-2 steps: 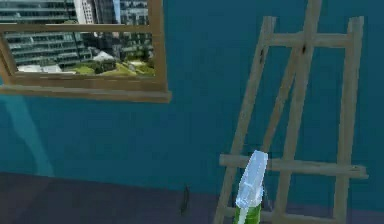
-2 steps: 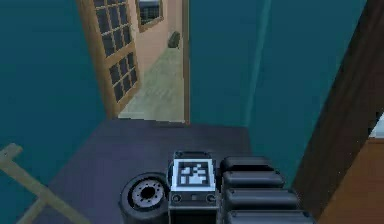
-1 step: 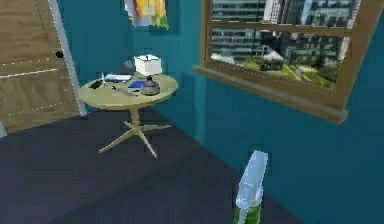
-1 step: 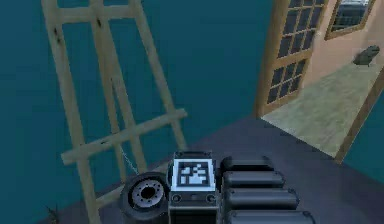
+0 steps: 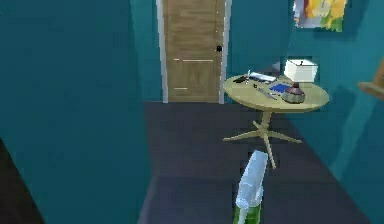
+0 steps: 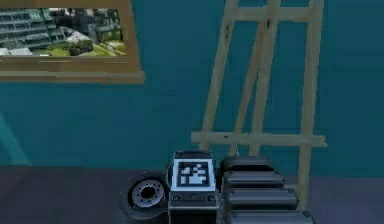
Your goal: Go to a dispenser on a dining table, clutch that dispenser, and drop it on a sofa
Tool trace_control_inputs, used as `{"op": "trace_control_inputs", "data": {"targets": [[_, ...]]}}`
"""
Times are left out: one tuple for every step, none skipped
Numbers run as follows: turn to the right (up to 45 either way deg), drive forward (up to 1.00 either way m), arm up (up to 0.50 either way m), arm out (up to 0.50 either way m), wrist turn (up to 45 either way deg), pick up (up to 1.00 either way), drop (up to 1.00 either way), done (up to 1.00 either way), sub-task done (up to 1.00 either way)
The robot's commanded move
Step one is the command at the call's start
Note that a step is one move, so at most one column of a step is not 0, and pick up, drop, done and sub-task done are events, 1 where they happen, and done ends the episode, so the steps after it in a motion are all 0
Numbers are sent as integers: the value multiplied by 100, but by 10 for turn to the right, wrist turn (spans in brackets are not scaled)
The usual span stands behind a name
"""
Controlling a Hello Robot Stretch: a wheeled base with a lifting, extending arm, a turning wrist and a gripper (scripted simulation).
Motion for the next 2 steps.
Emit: {"op": "trace_control_inputs", "data": {"targets": [[0, 100, 0, 0, 0, 0, 0, 0, 0], [0, 65, 0, 0, 0, 0, 0, 0, 0]]}}
